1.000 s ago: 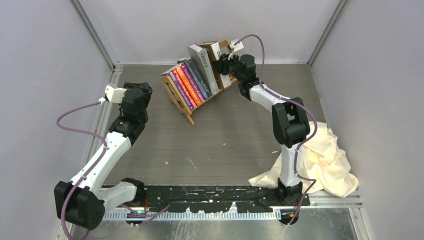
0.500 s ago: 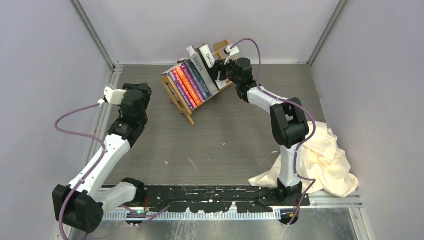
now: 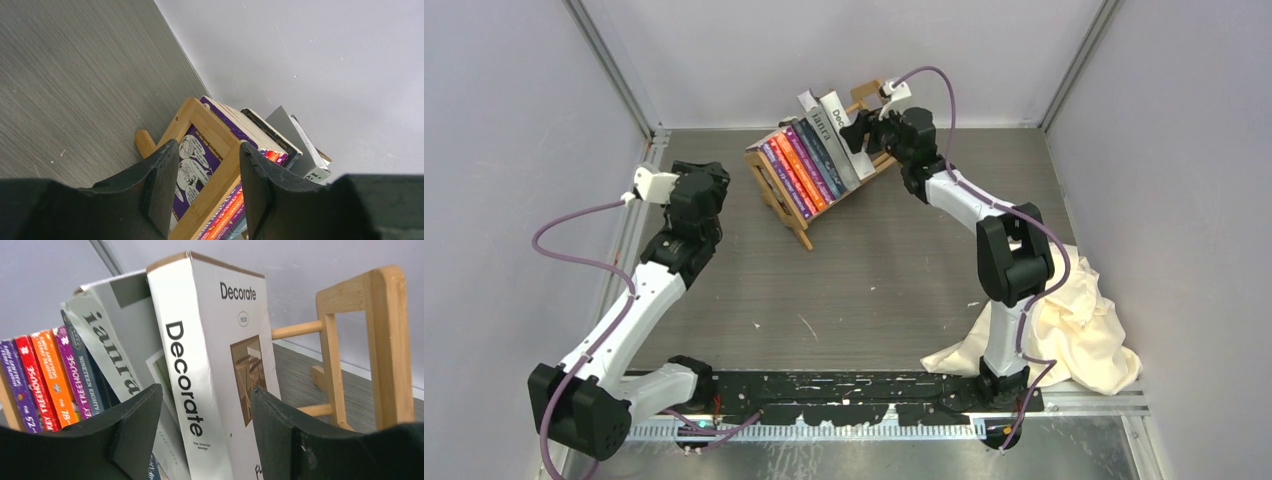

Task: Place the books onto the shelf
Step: Place the book on the shelf.

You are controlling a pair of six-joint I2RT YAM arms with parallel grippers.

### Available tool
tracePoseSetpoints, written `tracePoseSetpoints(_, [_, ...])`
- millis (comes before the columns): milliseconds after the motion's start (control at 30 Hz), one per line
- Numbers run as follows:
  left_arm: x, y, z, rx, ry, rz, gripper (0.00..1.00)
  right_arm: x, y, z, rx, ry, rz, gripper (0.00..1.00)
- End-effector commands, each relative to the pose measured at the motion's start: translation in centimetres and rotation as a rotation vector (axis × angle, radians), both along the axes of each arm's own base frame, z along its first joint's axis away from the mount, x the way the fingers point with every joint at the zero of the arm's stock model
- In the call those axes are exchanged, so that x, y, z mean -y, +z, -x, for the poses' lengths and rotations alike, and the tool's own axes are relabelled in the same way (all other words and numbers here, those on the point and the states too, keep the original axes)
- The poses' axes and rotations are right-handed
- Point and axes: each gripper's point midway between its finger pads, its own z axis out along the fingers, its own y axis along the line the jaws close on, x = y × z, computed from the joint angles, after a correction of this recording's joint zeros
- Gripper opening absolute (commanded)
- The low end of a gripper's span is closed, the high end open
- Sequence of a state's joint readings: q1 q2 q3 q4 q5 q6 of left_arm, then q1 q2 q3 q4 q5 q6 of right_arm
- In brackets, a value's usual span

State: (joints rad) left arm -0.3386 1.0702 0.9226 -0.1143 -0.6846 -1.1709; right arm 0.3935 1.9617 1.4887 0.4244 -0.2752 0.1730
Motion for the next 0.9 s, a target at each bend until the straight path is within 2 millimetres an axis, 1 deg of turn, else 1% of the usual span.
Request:
tracePoseSetpoints(0, [-0.6,2.2,-0.3,0.036,0.044,-0.001,0.48,0.7,7.8,0.8,0.117,-0.031,-0.081,0.7])
tracePoseSetpoints(133, [-0.5,2.3,-0.6,0.027,0.044,-0.001,0.48,1.3,9.0,0.8,0.116,-0.068,-0.099,0.7])
tracePoseSetpoints(233, [-0.4,2.0,-0.8,0.022,0.048,0.013,0.48,2.4,9.6,0.4,0.101,-0.141,-0.134,0.68])
tracePoseSetpoints(333, [-0.2,1.9,-1.3,0.024,0.051,0.03,0.48,3.0,10.3,-0.3,0.065,-0.197,-0.167,0.62])
tracePoseSetpoints(433, [0.3,1.7,-1.9,0.025,0.041,0.043,0.48,3.3,10.7,-1.3,0.031,-0.233,-0.196,0.49])
tracePoseSetpoints(533, [0.5,1.3,-2.4,0.018,0.041,0.049,0.48,3.8,10.2,-2.8,-0.012,-0.267,-0.217,0.38])
tracePoseSetpoints(633, [0.5,0.7,-2.7,0.01,0.043,0.051,0.48,4.2,9.3,-4.2,-0.056,-0.285,-0.243,0.29])
tracePoseSetpoints(767, [0.6,-0.1,-3.4,0.008,0.037,0.066,0.48,4.1,7.8,-5.9,-0.112,-0.28,-0.267,0.22])
tracePoseSetpoints(833, [0.8,-0.4,-3.8,0.015,0.033,0.077,0.48,3.7,6.4,-6.8,-0.145,-0.279,-0.27,0.2])
tracePoseSetpoints(867, [0.9,-0.7,-4.0,0.018,0.029,0.082,0.48,3.5,6.1,-7.1,-0.154,-0.277,-0.276,0.19])
